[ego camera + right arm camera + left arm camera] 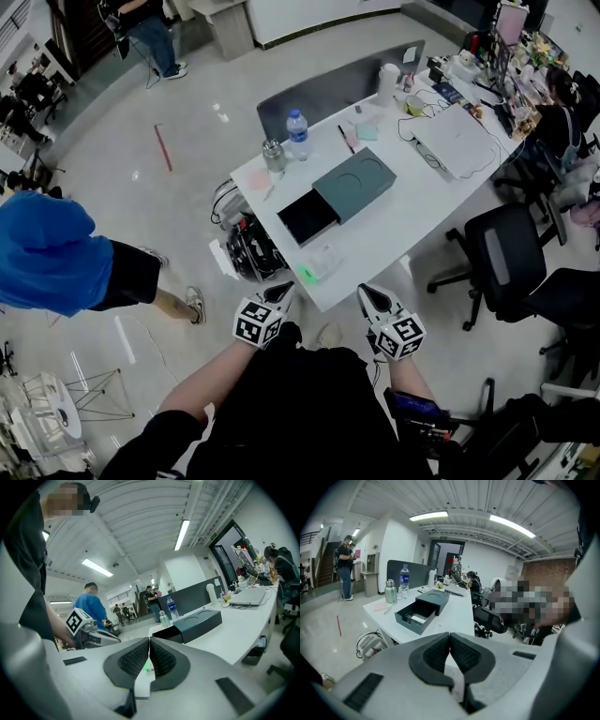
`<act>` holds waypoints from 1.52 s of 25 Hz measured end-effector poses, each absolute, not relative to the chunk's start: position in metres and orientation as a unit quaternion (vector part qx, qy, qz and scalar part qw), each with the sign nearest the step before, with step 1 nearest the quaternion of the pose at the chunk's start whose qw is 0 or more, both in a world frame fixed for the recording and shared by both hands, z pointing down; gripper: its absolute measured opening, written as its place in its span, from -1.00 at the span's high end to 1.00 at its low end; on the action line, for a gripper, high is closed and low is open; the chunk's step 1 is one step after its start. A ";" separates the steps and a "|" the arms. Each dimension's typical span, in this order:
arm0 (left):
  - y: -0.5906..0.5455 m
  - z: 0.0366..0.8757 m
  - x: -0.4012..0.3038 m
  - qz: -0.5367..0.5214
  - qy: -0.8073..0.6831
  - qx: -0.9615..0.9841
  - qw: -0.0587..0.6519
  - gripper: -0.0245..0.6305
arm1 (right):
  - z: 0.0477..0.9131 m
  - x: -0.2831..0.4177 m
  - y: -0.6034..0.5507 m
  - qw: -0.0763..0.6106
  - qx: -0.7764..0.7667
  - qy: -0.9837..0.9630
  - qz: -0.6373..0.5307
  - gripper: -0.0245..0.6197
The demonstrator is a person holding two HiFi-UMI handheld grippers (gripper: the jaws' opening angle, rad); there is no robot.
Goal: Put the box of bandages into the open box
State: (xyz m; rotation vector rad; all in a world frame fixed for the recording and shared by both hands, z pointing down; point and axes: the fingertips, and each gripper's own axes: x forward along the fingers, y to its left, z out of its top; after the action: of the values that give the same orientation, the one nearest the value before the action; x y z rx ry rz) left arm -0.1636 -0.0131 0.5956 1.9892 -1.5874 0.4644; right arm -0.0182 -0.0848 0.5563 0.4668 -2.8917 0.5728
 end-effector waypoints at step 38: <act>-0.122 0.698 -0.144 0.408 -0.439 0.722 0.346 -0.14 | 0.574 0.009 -0.121 0.052 0.325 -0.914 0.239 0.84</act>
State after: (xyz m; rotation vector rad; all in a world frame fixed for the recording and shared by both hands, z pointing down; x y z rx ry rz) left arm -0.1440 -0.1223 0.6980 1.8739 -1.1393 1.0600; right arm 0.0091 -0.1214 0.5738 0.9882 -2.7779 0.7263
